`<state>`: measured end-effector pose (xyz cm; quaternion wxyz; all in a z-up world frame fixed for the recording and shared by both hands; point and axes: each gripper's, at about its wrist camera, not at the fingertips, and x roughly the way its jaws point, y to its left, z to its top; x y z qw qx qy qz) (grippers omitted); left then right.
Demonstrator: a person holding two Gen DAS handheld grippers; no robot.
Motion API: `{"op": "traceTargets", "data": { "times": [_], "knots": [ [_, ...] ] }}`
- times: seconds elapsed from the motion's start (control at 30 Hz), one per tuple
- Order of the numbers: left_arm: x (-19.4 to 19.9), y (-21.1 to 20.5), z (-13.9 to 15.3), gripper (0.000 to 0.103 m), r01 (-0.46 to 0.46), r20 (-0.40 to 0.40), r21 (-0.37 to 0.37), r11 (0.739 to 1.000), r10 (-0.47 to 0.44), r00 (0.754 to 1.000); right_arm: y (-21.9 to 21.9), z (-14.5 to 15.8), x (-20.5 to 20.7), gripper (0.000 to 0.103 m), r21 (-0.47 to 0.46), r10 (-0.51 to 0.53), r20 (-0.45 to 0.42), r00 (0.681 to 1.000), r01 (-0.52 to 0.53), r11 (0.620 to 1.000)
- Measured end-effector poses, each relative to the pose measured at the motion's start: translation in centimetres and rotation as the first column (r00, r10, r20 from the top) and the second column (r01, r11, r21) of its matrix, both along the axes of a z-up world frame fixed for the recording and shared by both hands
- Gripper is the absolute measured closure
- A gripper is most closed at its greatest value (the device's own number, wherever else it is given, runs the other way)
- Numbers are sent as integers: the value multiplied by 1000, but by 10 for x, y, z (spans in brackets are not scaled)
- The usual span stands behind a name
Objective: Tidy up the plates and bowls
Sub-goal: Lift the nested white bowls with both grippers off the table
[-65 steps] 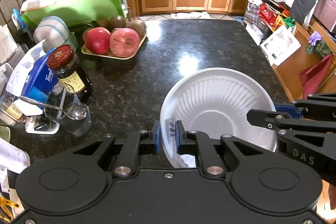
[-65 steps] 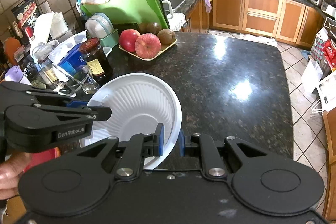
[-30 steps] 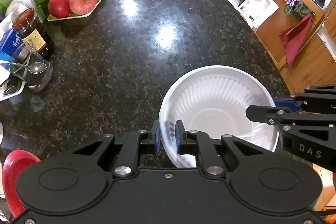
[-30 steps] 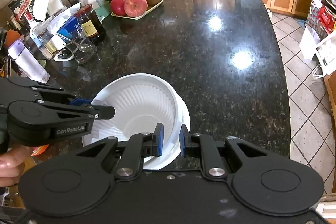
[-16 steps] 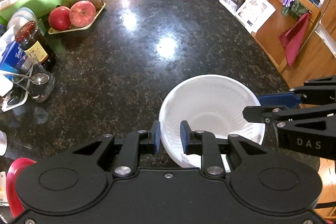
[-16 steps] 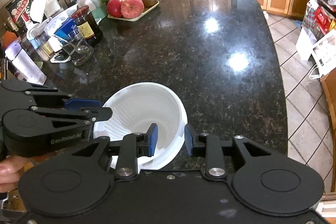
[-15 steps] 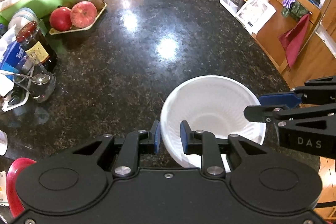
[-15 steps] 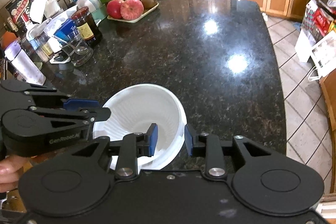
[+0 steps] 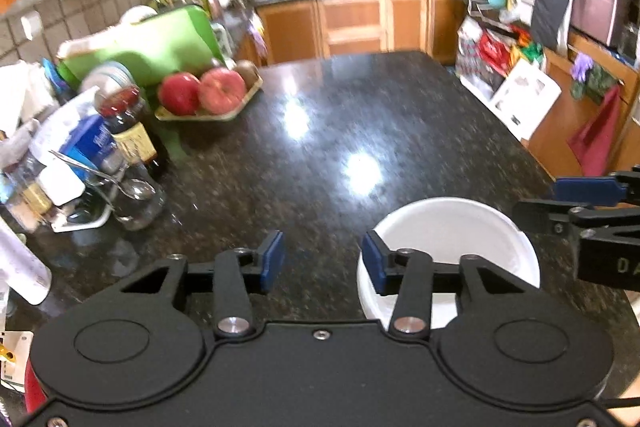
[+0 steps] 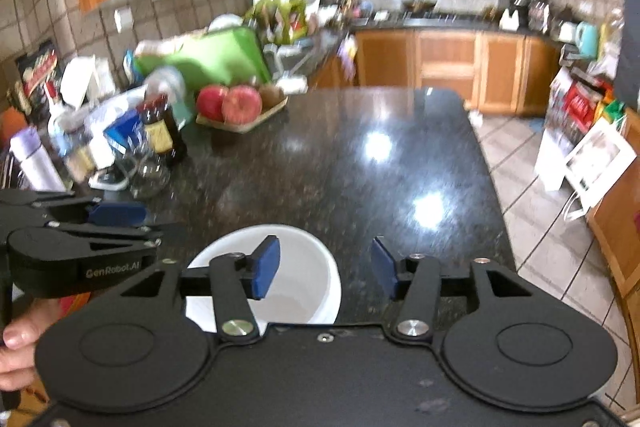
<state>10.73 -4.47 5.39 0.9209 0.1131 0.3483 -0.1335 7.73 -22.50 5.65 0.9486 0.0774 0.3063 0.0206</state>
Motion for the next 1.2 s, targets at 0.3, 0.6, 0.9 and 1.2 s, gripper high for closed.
{"op": "traceTargets", "data": {
  "times": [0.3, 0.6, 0.9, 1.2],
  "knots": [
    [-12, 16, -9, 41, -33, 65, -50, 998, 36, 997, 10, -17, -18, 34, -15, -95, 100, 990, 97, 995],
    [-17, 26, -23, 41, -28, 23, -92, 995, 30, 999, 16, -37, -24, 34, 56, -214, 100, 972, 209, 976],
    [-11, 30, -31, 41, 23, -15, -94, 995, -25, 1000, 18, -59, -19, 34, 67, -305, 21, 952, 303, 950],
    [-9, 34, -30, 41, 62, -20, -131, 989, -65, 998, 26, -68, -14, 34, 60, -303, 6, 953, 302, 951]
  ]
}}
